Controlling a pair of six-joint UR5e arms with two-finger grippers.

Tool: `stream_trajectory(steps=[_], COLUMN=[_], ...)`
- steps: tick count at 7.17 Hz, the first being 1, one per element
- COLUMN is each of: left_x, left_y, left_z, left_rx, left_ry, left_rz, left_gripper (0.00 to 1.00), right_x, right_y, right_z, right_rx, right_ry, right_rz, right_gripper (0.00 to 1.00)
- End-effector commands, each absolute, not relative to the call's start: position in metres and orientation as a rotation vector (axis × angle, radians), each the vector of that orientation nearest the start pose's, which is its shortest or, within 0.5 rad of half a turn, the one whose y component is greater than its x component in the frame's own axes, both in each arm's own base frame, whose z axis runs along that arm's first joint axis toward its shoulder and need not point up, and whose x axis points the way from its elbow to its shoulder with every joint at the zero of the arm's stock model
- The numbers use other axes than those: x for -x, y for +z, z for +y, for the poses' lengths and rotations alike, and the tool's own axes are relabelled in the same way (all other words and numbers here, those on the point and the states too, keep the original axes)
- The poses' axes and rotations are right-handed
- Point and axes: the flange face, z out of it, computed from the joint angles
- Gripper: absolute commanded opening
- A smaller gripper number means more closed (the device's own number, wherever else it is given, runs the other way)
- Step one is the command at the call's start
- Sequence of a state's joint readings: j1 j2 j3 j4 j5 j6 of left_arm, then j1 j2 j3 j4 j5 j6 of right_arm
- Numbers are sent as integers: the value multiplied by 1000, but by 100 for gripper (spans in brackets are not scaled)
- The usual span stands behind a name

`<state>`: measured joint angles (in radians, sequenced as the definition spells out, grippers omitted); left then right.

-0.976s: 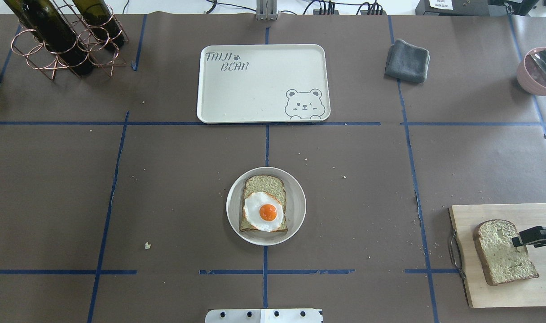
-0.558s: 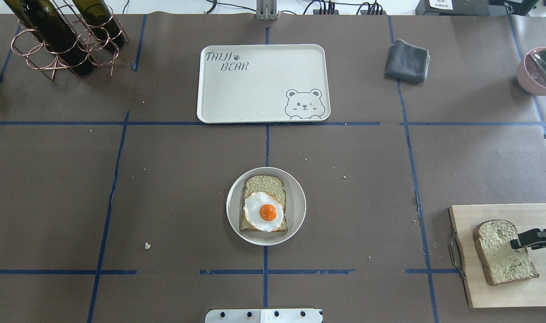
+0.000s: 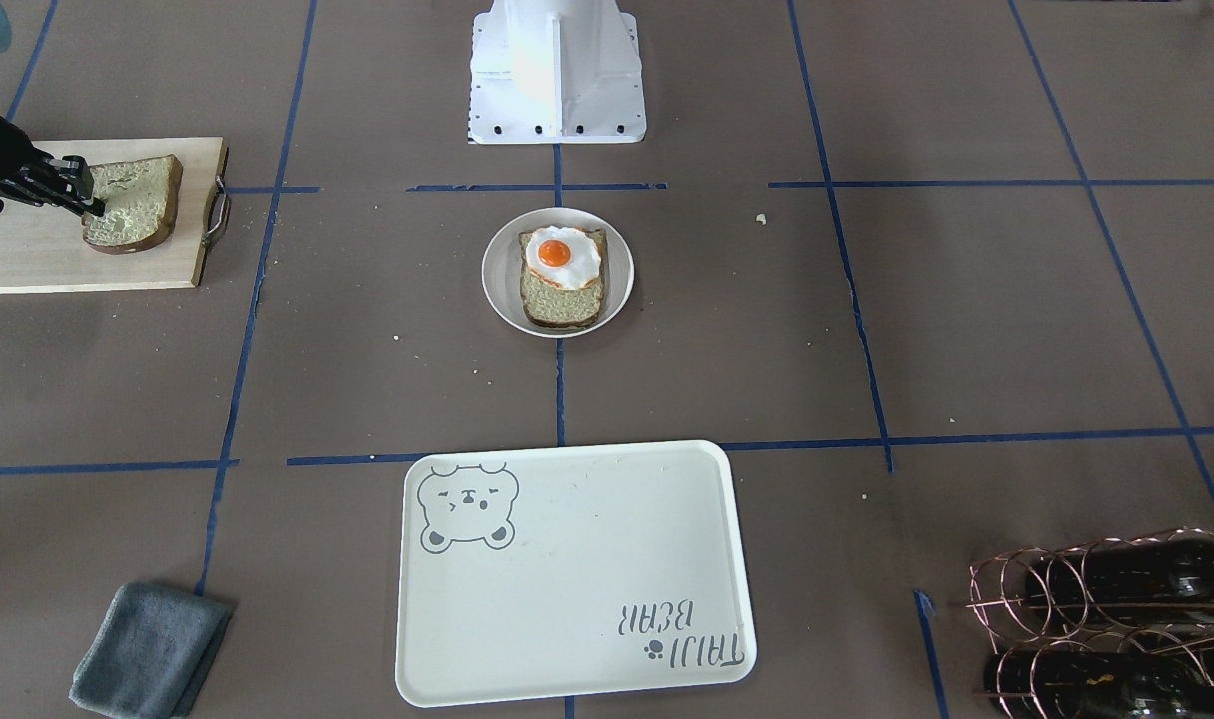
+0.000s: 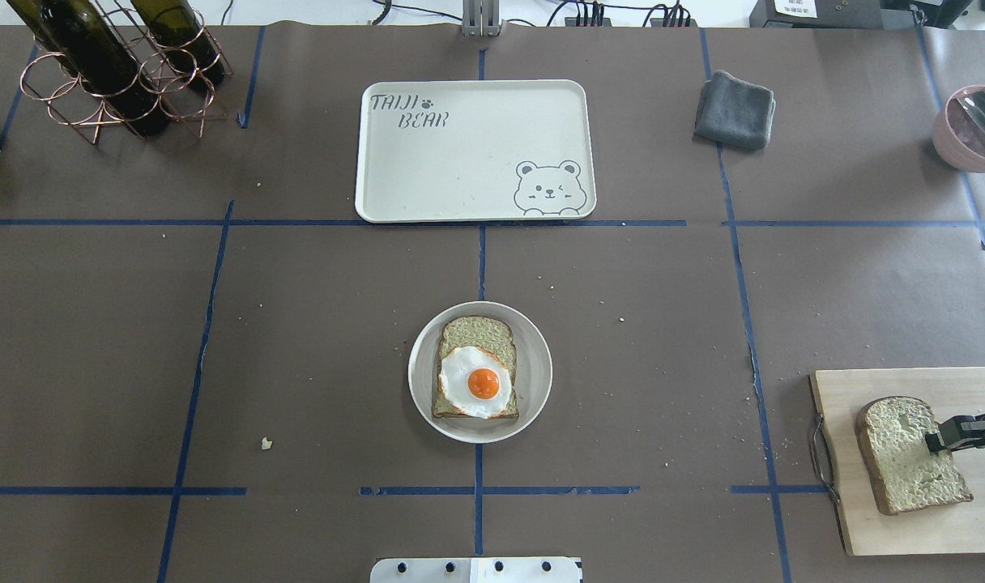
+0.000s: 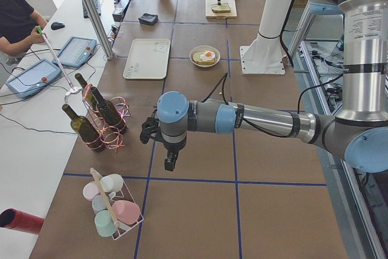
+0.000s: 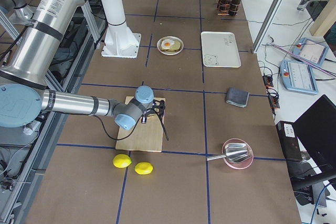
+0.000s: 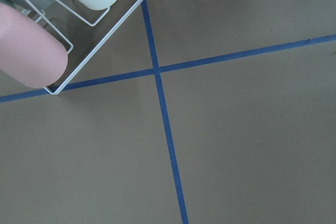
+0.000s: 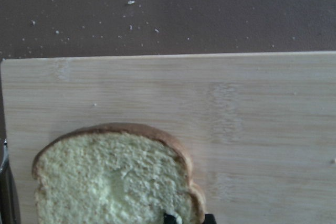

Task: Make sandwich and place on tray
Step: 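Lower the right gripper onto the bread slice on the cutting board and grasp it, then lift the bread slice with the right gripper and carry it over the plate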

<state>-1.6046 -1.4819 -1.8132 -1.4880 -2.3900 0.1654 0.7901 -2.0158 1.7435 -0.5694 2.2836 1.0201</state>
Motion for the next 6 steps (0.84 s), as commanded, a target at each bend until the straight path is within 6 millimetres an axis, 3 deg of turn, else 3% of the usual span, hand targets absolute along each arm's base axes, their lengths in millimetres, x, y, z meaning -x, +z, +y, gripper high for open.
stream_trajectory(steps=[1, 4, 5, 6], left_x=[76, 76, 76, 76], left_y=[586, 584, 584, 585], left_z=[-452, -452, -452, -452], left_rx=[-149, -152, -152, -152], left_ry=[154, 154, 152, 152], left_rz=[809, 810, 810, 810], left_gripper=[100, 100, 100, 100], right_x=[177, 182, 183, 190], right_y=[637, 596, 593, 568], right_z=[-276, -276, -276, -287], right_rx=[94, 104, 105, 78], right_ry=[-45, -103, -110, -129], right_rz=[-975, -1066, -1075, -1120], right_gripper=[0, 0, 0, 0])
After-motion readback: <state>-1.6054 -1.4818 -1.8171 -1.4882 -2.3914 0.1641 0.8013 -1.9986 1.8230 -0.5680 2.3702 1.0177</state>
